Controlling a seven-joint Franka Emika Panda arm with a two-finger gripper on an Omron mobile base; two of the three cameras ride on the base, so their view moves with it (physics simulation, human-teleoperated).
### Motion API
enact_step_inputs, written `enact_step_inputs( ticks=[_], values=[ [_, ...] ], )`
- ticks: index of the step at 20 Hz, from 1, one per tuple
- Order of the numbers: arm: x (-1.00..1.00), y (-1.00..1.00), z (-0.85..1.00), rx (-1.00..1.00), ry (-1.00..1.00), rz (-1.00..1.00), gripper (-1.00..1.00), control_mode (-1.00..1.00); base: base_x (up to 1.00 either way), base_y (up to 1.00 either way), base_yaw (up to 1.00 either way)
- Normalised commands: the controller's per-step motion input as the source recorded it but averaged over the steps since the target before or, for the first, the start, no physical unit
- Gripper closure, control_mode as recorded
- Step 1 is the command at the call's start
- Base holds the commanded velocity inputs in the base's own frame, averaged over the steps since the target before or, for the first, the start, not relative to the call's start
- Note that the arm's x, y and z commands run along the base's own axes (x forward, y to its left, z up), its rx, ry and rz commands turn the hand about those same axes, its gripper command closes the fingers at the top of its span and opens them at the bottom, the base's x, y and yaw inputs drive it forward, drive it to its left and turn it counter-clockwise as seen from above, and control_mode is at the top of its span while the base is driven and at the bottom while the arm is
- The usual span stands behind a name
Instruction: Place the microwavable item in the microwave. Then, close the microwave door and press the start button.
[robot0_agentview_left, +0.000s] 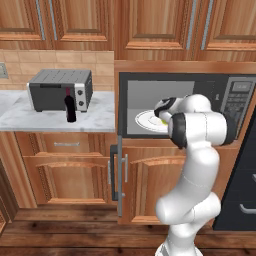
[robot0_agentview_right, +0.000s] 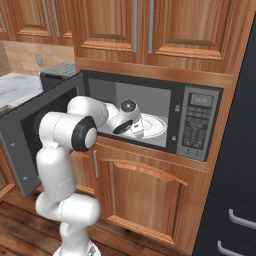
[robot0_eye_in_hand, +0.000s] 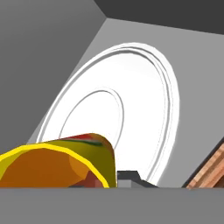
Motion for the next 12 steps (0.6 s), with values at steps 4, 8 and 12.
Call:
enact_step_inputs(
  ticks=[4,8,12],
  values=[
    [0.29,-0.03,-0.05,0.00,0.06,0.00,1.00,-1.00,0.00,0.00,0.00],
    [0.39,0.00,-0.01,0.00,0.10,0.00,1.00,-1.00,0.00,0.00,0.00],
    [0.41,0.00,0.00,0.00,0.12,0.00,1.00,-1.00,0.00,0.00,0.00]
  ],
)
